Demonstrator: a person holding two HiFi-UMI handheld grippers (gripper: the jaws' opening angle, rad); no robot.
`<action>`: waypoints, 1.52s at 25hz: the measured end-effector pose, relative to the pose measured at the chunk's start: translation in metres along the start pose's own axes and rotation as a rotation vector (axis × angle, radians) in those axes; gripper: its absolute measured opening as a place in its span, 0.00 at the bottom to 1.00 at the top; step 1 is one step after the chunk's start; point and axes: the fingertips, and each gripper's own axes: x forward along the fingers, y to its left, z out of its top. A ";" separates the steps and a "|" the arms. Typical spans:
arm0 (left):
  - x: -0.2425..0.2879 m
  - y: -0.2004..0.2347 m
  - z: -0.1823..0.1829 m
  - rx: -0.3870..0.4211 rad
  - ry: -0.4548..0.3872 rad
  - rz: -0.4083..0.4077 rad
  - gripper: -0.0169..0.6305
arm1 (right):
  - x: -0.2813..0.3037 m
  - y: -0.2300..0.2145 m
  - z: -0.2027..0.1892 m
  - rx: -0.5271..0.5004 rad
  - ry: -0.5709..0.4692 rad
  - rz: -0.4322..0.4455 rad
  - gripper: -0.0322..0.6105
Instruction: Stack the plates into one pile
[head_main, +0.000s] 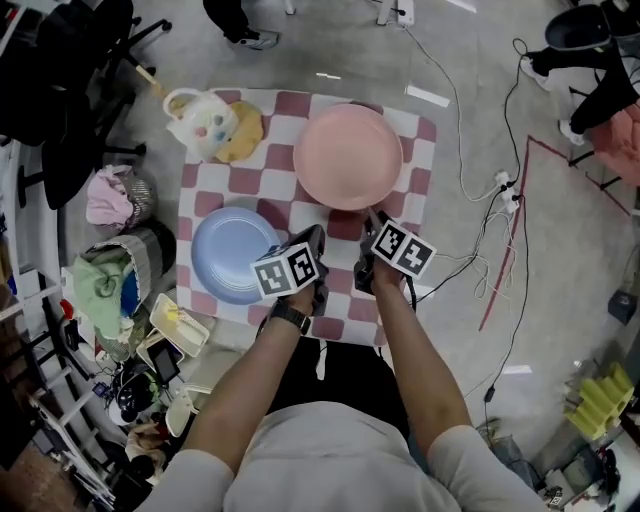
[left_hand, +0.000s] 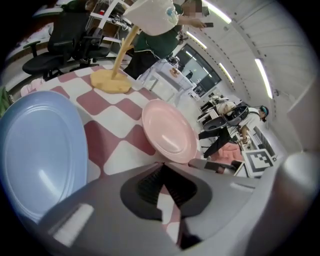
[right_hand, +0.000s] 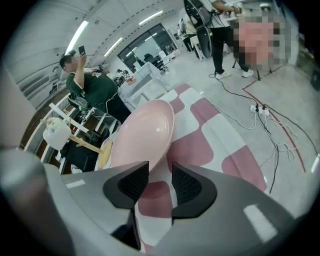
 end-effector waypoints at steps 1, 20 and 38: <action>0.000 -0.002 0.003 0.006 -0.001 0.000 0.04 | 0.004 -0.001 0.002 0.022 0.001 0.001 0.27; -0.017 0.014 -0.005 -0.017 -0.015 -0.005 0.04 | 0.035 -0.011 0.017 0.443 -0.006 0.086 0.12; -0.079 0.030 -0.030 -0.019 -0.075 -0.035 0.04 | -0.027 0.029 -0.048 0.417 0.039 0.170 0.12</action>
